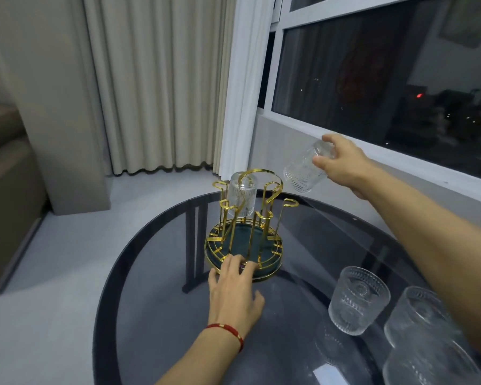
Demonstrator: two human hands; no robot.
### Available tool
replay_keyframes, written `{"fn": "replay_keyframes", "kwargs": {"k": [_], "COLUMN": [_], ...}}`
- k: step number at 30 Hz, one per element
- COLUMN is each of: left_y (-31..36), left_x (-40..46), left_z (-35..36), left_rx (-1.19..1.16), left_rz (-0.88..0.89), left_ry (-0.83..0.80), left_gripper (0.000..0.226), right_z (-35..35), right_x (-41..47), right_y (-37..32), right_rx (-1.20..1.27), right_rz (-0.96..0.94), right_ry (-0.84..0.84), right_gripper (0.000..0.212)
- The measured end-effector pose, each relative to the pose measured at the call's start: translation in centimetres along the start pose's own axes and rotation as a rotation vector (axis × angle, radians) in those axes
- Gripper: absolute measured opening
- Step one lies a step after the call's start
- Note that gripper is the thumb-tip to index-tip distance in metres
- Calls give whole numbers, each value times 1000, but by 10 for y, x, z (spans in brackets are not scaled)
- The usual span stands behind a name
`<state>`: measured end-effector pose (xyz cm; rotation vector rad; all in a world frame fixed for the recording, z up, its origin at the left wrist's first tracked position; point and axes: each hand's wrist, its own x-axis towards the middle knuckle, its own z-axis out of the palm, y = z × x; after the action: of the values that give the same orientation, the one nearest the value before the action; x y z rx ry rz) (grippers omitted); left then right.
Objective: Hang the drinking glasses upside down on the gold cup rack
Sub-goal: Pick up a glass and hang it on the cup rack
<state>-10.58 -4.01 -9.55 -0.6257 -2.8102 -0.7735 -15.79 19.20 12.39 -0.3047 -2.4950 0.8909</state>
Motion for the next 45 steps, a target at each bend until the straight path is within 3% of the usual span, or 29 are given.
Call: {"fn": "replay_keyframes", "kwargs": {"k": [20, 27, 32, 37, 41, 45], "left_y": [-10, -11, -13, -14, -13, 6], "left_x": [-1, -2, 1, 1, 0, -3], "left_z": [12, 17, 20, 20, 16, 4], "left_rx": [-111, -128, -136, -94, -46, 21], "left_rz": [0, -14, -5, 18, 28, 0], "left_ry": [124, 96, 108, 84, 47, 48], "left_gripper": [73, 79, 79, 77, 72, 63], "right_z": [55, 62, 75, 74, 56, 30], "right_x": [56, 60, 62, 60, 39, -9], "right_y": [3, 15, 22, 23, 30, 38], "right_rx": [37, 13, 2, 97, 146, 136], "right_rz": [-38, -40, -77, -20, -20, -65], "right_ry": [-389, -503, -575, -654, -509, -113], "right_gripper": [53, 63, 51, 74, 75, 47]}}
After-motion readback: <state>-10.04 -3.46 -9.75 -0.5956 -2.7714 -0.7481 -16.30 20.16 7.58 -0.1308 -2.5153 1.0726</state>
